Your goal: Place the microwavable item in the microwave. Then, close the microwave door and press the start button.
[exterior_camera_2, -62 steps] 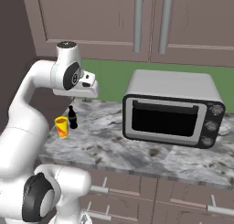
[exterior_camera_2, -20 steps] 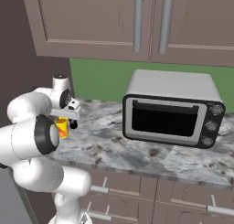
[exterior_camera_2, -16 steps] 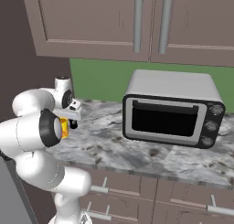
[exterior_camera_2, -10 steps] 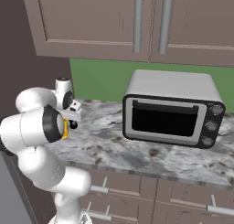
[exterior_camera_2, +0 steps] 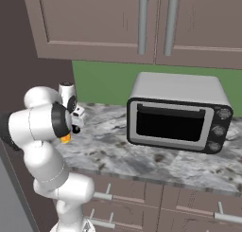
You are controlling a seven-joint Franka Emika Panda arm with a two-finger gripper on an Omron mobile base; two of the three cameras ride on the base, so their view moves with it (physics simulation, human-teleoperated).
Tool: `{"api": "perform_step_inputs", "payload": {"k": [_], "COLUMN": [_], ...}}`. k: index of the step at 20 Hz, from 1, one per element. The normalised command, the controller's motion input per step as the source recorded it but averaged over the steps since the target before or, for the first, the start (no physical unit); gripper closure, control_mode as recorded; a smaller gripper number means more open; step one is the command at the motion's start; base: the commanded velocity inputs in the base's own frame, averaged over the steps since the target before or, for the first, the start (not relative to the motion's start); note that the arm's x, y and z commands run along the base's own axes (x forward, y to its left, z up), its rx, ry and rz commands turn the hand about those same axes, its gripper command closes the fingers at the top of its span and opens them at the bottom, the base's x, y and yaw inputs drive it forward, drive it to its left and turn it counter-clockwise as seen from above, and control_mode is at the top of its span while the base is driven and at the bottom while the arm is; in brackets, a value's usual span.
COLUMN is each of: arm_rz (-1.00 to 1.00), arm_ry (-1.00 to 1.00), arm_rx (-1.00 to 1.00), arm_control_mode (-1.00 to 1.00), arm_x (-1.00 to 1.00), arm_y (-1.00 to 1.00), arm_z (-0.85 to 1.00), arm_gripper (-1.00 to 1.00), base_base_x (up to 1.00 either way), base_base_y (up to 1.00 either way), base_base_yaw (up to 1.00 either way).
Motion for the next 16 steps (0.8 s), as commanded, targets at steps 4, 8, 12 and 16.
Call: {"api": "perform_step_inputs", "payload": {"k": [4,8,12,16], "arm_rz": [0.0,0.0,0.0,-0.04], "arm_ry": [0.0,-0.01,-0.05,-0.09], "arm_rx": [0.0,0.0,0.0,0.0], "arm_control_mode": [-1.0,-1.0,-1.0,-1.0], "arm_x": [-0.15,-0.15,-0.18,-0.57], "arm_y": [0.01,0.0,0.0,0.0], "arm_z": [-0.31,-0.12,-0.01,0.04], "arm_gripper": [1.0,1.0,1.0,1.0], "base_base_x": [0.0,0.0,0.0,0.0], "base_base_y": [0.0,0.0,0.0,0.0], "base_base_yaw": [0.0,0.0,0.0,0.0]}}
